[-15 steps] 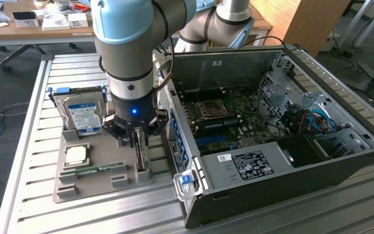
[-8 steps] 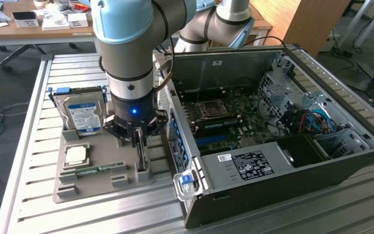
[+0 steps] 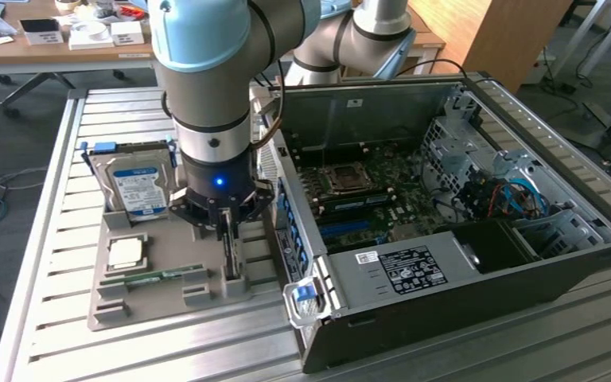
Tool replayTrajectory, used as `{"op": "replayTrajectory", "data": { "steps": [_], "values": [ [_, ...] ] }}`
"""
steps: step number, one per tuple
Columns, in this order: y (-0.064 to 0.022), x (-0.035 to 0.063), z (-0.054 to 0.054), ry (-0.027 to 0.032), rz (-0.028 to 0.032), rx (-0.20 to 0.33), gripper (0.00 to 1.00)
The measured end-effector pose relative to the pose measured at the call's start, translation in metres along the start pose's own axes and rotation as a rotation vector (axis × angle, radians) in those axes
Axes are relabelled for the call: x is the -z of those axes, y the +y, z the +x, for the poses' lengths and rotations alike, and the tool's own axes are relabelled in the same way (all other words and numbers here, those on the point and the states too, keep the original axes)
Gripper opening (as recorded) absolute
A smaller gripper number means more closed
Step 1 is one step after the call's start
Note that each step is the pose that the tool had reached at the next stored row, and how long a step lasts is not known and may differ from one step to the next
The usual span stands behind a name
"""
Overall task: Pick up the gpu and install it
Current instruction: 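Pick up the gpu and move the gpu toward the slot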
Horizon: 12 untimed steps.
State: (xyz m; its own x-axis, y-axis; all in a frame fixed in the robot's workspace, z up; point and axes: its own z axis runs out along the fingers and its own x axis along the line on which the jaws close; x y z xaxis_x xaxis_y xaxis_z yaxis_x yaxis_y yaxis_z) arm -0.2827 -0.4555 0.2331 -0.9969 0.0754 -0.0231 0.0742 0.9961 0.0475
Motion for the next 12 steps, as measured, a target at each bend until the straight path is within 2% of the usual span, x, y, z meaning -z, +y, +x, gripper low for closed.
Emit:
{"op": "replayTrajectory", "data": {
  "steps": [12],
  "values": [
    [0.0,0.0,0.0,0.0,0.0,0.0,0.27]
  ]
}}
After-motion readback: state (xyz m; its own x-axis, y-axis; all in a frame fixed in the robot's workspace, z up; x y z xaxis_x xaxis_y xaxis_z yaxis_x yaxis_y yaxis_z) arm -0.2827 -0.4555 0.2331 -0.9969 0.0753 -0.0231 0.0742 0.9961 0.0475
